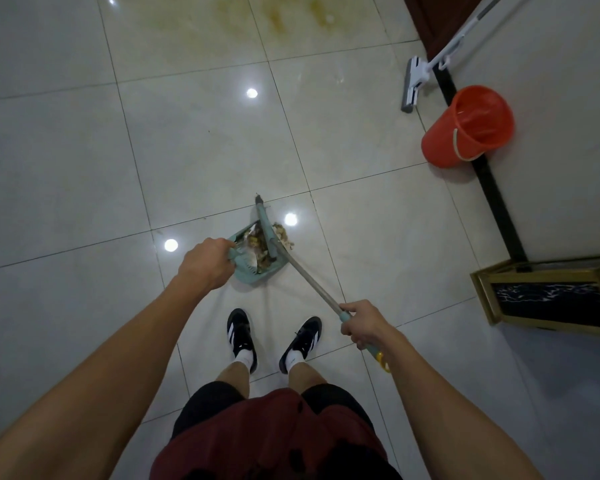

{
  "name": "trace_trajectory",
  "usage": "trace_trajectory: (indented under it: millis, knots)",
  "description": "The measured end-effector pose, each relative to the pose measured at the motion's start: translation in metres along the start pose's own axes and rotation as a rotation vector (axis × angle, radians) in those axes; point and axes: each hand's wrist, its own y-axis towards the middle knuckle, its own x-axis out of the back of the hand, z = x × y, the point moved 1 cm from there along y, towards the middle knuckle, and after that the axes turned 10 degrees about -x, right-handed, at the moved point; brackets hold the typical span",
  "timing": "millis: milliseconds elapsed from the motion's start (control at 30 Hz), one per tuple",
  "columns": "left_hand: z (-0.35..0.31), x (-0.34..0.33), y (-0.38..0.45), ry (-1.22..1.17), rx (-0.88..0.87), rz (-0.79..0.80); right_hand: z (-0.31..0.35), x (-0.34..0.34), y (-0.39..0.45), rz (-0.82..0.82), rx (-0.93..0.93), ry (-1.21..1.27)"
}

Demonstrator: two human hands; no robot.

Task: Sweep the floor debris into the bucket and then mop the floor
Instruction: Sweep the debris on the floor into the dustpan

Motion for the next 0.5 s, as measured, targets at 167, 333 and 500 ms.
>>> trace_trajectory:
  millis: [167,333,500]
  knots:
    - [0.020,0.014,-0.008,-0.012,0.049,-0.007,0.016,0.001,-0.009,-0.034,0.044,-0.012]
    - [0.038,0.021,-0.008,-0.026,0.099,-0.006,0.029,-0.002,-0.006,-0.034,0.066,0.081]
    - [0.058,0.023,-0.006,-0.002,0.109,-0.009,0.044,-0.015,0.004,0.032,0.085,0.282]
